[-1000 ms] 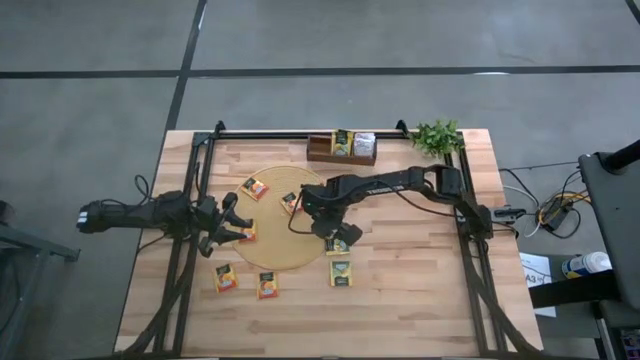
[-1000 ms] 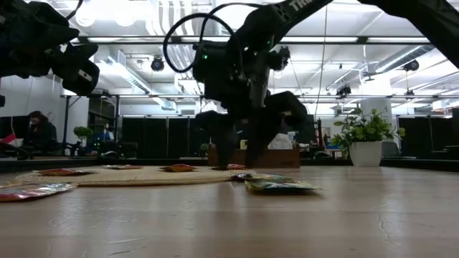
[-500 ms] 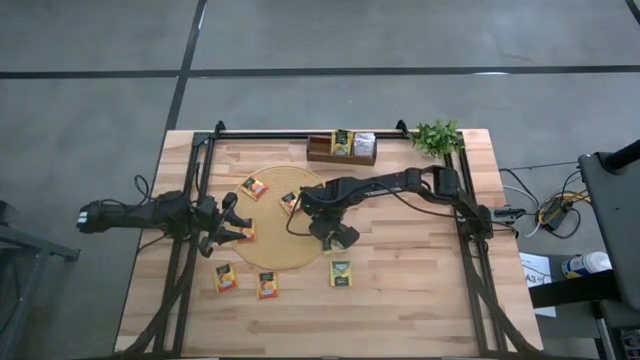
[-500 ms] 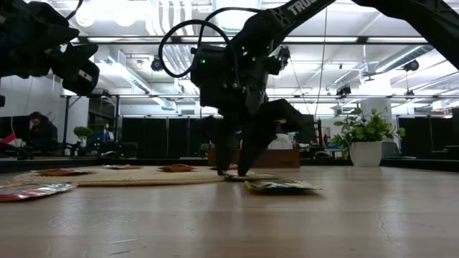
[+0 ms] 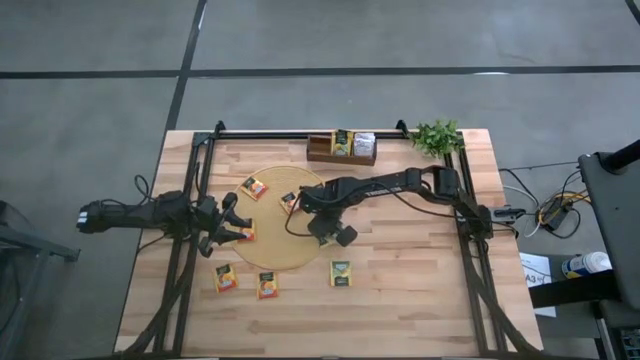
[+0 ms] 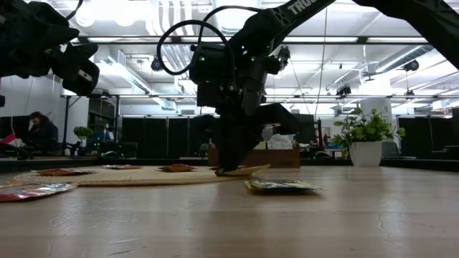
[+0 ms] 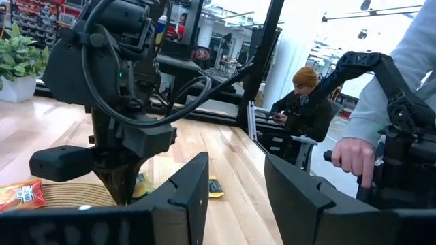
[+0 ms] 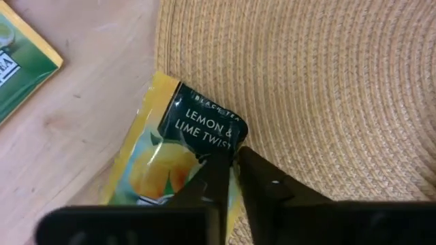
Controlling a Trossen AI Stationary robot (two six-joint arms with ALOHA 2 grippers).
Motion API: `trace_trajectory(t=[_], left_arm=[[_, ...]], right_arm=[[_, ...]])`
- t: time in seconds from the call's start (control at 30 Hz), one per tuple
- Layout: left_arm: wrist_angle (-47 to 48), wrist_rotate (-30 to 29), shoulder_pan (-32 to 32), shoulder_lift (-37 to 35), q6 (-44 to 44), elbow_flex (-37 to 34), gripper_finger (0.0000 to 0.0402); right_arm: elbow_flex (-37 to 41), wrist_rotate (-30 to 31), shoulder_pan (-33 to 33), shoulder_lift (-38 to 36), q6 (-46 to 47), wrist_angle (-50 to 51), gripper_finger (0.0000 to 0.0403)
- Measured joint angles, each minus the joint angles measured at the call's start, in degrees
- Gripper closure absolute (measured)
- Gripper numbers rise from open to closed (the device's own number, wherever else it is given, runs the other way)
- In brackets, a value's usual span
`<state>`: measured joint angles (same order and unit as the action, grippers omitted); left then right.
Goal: Pick & Place Tea
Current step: Put the top yellow tea bag into the middle section of the wooden organizer
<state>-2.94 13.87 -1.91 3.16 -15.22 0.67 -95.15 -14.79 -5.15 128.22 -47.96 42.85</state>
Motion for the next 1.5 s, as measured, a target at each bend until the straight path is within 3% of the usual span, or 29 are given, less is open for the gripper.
trace_trajectory(t=[0.13,0.6,0.83,1.1,1.33,1.5], left_arm=[[0.00,0.00,0.00,0.00,0.00,0.00,0.0264],[0.00,0.00,0.00,-0.01,0.00,0.00,0.0264],[0.00,0.00,-0.01,-0.01,0.00,0.00,0.0264],[0.00,0.00,-0.02,0.00,0.00,0.00,0.0264],[0.00,0.01,-0.01,-0.01,0.00,0.00,0.0264],[0.00,0.00,-0.02,0.00,0.00,0.00,0.0264]], right_arm=[[-0.02,0.04,0.00,-0.11,0.09,-0.11,0.0393],[-2.10,-0.30,-0.39,-4.83,8.97,0.38,0.0394],[-2.10,0.28,-3.20,-7.96,24.69,-2.16,0.0394],[-2.08,10.57,-8.78,-10.08,42.20,-7.23,0.0394],[-1.92,25.23,-13.46,-12.15,52.16,-9.79,0.0394],[-1.47,30.83,-16.59,-12.39,61.31,-10.13,0.0394]])
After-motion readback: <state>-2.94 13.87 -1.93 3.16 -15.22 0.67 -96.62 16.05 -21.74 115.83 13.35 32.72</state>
